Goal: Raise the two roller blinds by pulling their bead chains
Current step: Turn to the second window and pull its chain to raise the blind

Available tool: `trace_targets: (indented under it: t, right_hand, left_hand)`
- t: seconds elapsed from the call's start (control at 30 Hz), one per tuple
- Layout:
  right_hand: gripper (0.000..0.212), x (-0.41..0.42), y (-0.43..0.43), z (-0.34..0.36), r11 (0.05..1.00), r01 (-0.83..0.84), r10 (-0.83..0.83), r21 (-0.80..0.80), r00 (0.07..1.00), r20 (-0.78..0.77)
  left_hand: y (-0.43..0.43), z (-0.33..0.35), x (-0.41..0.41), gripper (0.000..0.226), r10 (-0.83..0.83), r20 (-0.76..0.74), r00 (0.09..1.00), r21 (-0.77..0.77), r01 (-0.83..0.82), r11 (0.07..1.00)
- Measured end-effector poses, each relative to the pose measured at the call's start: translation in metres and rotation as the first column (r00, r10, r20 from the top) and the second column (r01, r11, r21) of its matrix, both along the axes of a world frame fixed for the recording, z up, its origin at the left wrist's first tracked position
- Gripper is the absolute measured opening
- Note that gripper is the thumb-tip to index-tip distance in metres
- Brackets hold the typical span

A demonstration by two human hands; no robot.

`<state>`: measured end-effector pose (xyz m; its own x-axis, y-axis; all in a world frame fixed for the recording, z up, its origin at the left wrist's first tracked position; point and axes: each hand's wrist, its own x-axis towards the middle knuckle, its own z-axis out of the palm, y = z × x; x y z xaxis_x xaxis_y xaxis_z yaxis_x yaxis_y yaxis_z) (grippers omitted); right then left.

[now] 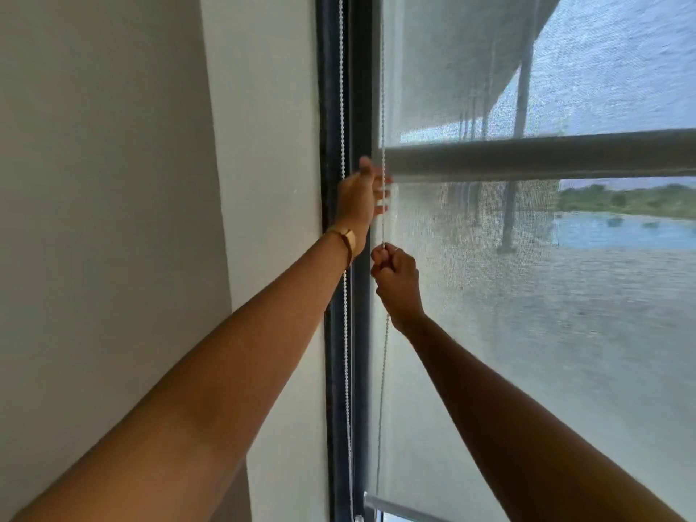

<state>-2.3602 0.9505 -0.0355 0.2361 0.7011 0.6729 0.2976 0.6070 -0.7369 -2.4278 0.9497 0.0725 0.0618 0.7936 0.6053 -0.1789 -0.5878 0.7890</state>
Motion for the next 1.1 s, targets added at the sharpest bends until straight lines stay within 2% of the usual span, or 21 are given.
trace_targets:
  t: [0.1, 0.2, 0.27, 0.37, 0.43, 0.5, 0.63, 0.7, 0.87, 1.1]
  right_hand:
    - [0.017, -0.005, -0.001, -0.035, 0.997, -0.022, 0.020, -0.072, 1.000, -0.023]
    - [0.014, -0.011, -0.008, -0.069, 0.991, -0.066, 0.060, -0.114, 0.997, -0.051]
    - [0.014, -0.011, -0.011, -0.086, 0.987, -0.099, 0.092, -0.130, 0.994, -0.058]
    - [0.019, -0.009, -0.016, -0.089, 0.976, -0.149, 0.140, -0.156, 0.988, -0.068]
    - [0.032, -0.008, -0.020, -0.087, 0.949, -0.255, 0.241, -0.185, 0.966, -0.093]
    - [0.036, -0.008, -0.022, -0.083, 0.905, -0.373, 0.363, -0.204, 0.928, -0.089]
    - [0.026, 0.001, -0.020, -0.059, 0.866, -0.450, 0.448, -0.221, 0.892, -0.059]
    - [0.030, 0.012, -0.017, -0.039, 0.873, -0.447, 0.441, -0.197, 0.894, -0.076]
    - [0.029, 0.037, -0.023, 0.018, 0.852, -0.503, 0.486, -0.145, 0.863, -0.136]
    - [0.034, 0.037, -0.026, 0.095, 0.870, -0.492, 0.484, -0.034, 0.865, -0.134]
  left_hand:
    - [-0.009, 0.032, 0.011, 0.051, -0.028, 0.019, 0.999, 0.002, 0.028, 1.000]
    - [-0.018, 0.054, 0.019, 0.044, -0.014, 0.172, 0.985, -0.053, 0.023, 0.998]
    - [-0.017, 0.057, 0.019, 0.036, 0.046, 0.241, 0.969, 0.010, -0.050, 0.999]
    - [-0.015, 0.041, 0.021, 0.034, 0.083, 0.258, 0.963, 0.153, -0.126, 0.980]
    - [-0.012, 0.034, 0.024, 0.035, 0.106, 0.260, 0.960, 0.215, -0.165, 0.963]
    - [-0.012, 0.031, 0.024, 0.038, 0.097, 0.283, 0.954, 0.264, -0.174, 0.949]
    - [-0.009, 0.022, 0.021, 0.040, 0.068, 0.275, 0.959, 0.306, -0.154, 0.939]
    - [-0.008, 0.012, 0.018, 0.040, 0.087, 0.247, 0.965, 0.303, -0.162, 0.939]
    - [-0.009, -0.025, 0.010, 0.039, 0.136, 0.239, 0.961, 0.236, -0.193, 0.952]
    - [-0.010, -0.091, 0.021, 0.028, 0.155, 0.119, 0.981, 0.128, -0.170, 0.977]
